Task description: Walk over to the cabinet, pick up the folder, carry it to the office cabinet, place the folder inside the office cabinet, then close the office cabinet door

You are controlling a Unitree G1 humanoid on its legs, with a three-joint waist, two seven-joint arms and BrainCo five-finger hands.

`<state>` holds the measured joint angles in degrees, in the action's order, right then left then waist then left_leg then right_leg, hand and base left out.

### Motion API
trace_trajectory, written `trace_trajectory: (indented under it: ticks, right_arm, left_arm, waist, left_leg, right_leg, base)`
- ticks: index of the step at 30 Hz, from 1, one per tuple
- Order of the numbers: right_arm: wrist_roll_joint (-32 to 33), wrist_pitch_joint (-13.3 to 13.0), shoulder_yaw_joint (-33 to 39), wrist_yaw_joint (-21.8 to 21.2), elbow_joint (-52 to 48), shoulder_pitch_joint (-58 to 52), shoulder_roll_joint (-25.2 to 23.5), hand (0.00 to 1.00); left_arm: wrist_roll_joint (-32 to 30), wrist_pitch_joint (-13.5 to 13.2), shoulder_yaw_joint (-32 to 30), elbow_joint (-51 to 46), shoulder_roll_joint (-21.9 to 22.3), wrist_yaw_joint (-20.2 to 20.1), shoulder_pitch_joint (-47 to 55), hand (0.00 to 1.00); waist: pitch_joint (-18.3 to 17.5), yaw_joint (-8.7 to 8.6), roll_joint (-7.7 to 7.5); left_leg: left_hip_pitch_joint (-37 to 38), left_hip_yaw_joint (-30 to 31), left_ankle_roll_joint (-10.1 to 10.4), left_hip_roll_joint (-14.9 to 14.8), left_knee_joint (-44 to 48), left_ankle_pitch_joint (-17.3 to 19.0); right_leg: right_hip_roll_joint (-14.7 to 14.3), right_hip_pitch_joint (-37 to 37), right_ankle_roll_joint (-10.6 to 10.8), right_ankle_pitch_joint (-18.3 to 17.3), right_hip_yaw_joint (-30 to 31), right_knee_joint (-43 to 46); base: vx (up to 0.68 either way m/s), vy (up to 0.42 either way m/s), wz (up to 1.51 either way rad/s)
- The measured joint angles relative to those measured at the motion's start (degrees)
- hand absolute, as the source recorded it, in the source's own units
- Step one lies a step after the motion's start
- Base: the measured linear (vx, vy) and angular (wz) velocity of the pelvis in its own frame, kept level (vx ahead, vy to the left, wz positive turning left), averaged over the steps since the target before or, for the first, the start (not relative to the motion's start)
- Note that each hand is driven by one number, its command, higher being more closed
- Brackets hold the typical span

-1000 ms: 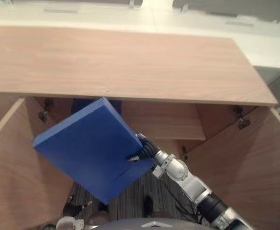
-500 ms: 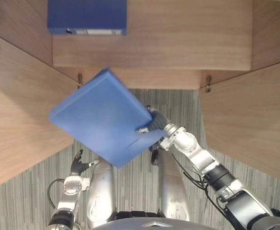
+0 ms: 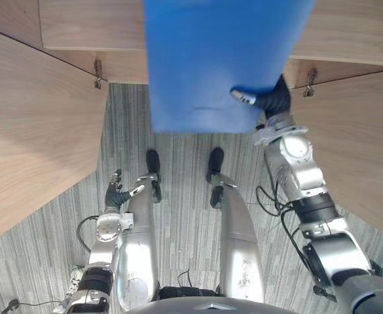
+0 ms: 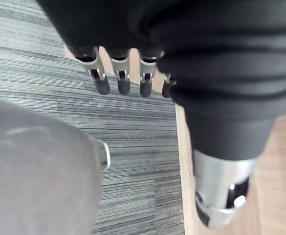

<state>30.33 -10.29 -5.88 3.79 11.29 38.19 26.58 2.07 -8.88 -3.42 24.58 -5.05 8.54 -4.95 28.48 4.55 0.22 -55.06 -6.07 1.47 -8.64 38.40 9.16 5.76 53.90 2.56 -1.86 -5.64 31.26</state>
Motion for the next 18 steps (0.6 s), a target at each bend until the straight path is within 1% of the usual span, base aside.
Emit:
trace_trajectory:
  ticks: [1,5,7,13,16,18]
  right_arm:
    - [2.16,-0.02,1.29,0.87,1.59,1.99,-0.03,1.00]
    - [5.98,0.00,4.87,3.91,6.66,7.64,0.06,1.00]
    - [9.21,0.08,6.96,5.63,10.08,10.76,0.04,1.00]
    - [16.62,-0.14,11.37,7.67,12.93,15.62,0.44,1.00]
    - [20.46,-0.87,14.03,9.64,15.22,18.62,0.70,1.00]
    - [23.75,-1.81,15.69,11.51,16.90,20.91,0.72,1.00]
  left_arm:
    - [0.00,-0.01,-0.08,-0.91,0.00,0.06,-0.02,0.00]
    - [0.03,-0.04,-0.43,-1.60,0.21,0.67,-0.04,0.00]
    - [0.12,-0.02,-0.57,-1.85,0.86,1.37,-0.03,0.00]
    - [0.40,0.00,-0.49,-4.87,1.88,2.43,0.00,0.00]
    - [1.39,0.00,-0.50,-5.69,2.16,2.87,0.00,0.00]
    - [1.86,0.12,-0.49,-5.70,2.65,3.72,0.05,0.00]
  waist:
    - [0.00,0.07,0.00]
    - [-0.01,0.14,0.01]
    - [-0.01,0.14,0.01]
    - [-0.06,-0.05,0.05]
    - [-0.07,0.01,0.05]
    - [-0.08,0.15,0.06]
  left_leg:
    - [-0.63,0.01,0.00,0.02,-0.01,-0.01]
    - [-2.30,0.04,0.02,0.29,-0.38,-0.29]
    - [-2.89,0.40,0.10,0.52,-0.76,-0.64]
    - [-4.58,1.17,0.17,1.57,-1.83,-1.78]
    - [-4.84,1.45,0.06,2.09,-3.51,-3.00]
    - [-4.96,1.42,0.15,2.14,-4.49,-3.69]
  right_leg:
    - [0.06,0.53,0.00,0.00,-0.07,0.00]
    - [0.39,2.18,0.00,0.01,-0.30,0.01]
    - [0.78,2.56,-0.05,-0.02,-1.10,-0.12]
    - [1.75,4.05,-0.18,-0.07,-2.02,-0.08]
    - [2.21,4.29,-0.46,0.32,-2.75,-0.75]
    - [2.41,4.43,-0.68,0.50,-3.22,-1.14]
  base:
    - [0.03,0.020,0.02]
    - [0.02,0.017,0.04]
    - [0.05,0.022,0.13]
    - [0.04,0.019,0.12]
    - [0.02,0.009,0.15]
    - [0.02,-0.002,0.13]
